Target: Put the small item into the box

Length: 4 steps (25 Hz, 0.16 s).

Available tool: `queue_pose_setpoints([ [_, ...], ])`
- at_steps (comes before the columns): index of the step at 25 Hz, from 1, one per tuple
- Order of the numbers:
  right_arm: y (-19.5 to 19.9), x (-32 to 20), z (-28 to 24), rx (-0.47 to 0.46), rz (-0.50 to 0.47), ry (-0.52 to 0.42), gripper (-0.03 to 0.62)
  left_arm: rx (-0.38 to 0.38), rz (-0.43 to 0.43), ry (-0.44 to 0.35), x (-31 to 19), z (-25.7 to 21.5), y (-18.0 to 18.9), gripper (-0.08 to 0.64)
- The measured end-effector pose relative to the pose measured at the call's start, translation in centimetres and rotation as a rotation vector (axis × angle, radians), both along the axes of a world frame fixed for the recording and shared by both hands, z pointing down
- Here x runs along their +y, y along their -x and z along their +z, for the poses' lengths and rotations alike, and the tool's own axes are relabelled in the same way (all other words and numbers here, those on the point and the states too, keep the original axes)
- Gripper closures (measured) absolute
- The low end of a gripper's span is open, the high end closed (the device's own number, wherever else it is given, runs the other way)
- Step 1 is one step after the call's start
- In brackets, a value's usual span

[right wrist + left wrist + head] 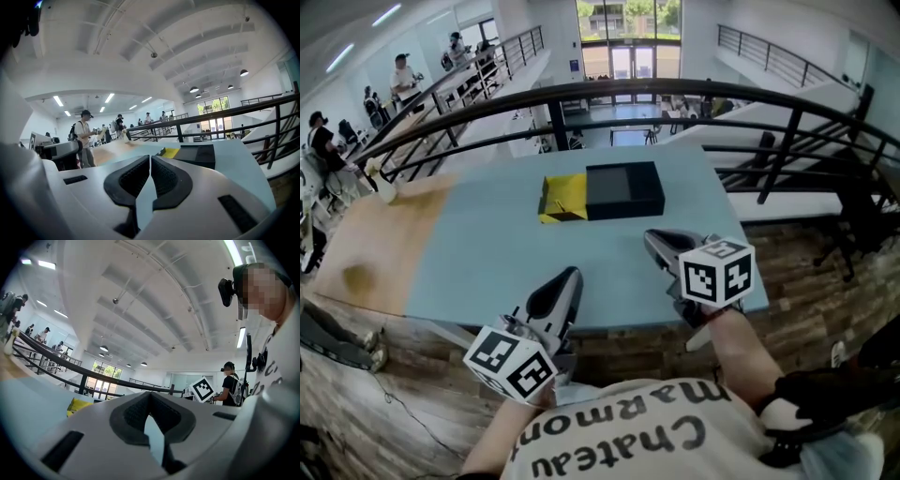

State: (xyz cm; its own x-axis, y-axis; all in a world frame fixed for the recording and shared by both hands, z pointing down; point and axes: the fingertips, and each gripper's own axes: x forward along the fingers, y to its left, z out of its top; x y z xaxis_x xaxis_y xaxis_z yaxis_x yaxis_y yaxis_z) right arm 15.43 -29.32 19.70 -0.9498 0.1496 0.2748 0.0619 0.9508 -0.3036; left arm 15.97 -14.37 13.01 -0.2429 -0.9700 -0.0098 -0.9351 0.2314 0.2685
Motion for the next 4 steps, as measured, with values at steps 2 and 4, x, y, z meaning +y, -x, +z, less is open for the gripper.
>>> queue_pose_setpoints([
  [2,-0.03,0.24,-0.11,0.003,-0.003,-0.016,0.551,0.003,-0.004,-0.002,0.19,0.07,0.02,0.558],
  [4,-0.22,0.25,-0.24,0.006,-0.005,-0.027,0.551,0.008,-0.008,-0.003,0.18,0.13,-0.08,0.558],
])
